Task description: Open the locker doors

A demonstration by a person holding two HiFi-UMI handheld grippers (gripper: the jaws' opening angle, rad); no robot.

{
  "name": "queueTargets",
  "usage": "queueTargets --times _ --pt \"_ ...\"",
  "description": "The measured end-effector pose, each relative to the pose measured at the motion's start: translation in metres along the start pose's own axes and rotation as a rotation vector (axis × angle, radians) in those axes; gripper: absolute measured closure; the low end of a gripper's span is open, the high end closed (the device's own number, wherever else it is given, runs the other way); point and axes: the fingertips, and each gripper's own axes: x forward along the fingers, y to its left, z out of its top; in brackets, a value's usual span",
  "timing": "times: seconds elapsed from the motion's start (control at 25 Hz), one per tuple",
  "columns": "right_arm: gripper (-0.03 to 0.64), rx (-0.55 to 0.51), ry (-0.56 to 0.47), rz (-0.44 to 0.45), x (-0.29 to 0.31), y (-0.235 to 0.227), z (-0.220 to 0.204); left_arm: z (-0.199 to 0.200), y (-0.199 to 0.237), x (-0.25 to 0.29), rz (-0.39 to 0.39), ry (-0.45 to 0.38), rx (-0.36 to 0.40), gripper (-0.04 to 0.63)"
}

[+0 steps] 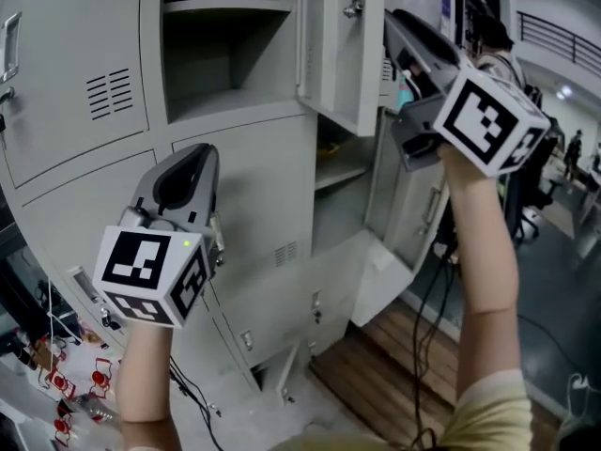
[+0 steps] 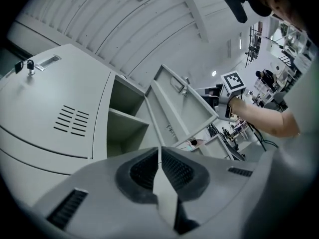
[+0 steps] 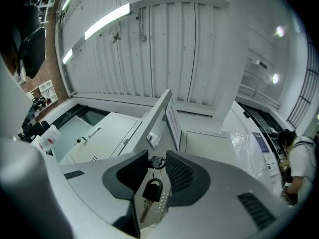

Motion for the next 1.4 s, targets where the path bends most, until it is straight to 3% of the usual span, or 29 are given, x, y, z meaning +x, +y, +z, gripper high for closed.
queueTargets --times 0.4,0.64,1.0,1.4 --pt "0.514 0.052 0.002 -0.057 -0.016 -0.032 -0.002 -0.015 -0.008 0.017 -0.037 -0.004 -0.044 0.592" --pt "0.514 -0.114 0.027 -0.159 -0.027 -0.047 -0.004 -0.019 -0.004 0.022 -0.044 -0.005 -0.073 0.592" --pt "0.514 -0.162 0.096 -0.263 -0.068 -0.060 -0.034 -0.008 -0.017 0.017 -0.055 -0.026 -0.077 0.592" --pt "0.514 -0.243 0.142 -0.320 -0.104 -0.049 -0.068 -0.009 -0.025 0.003 -0.054 -0.014 -0.087 0.592"
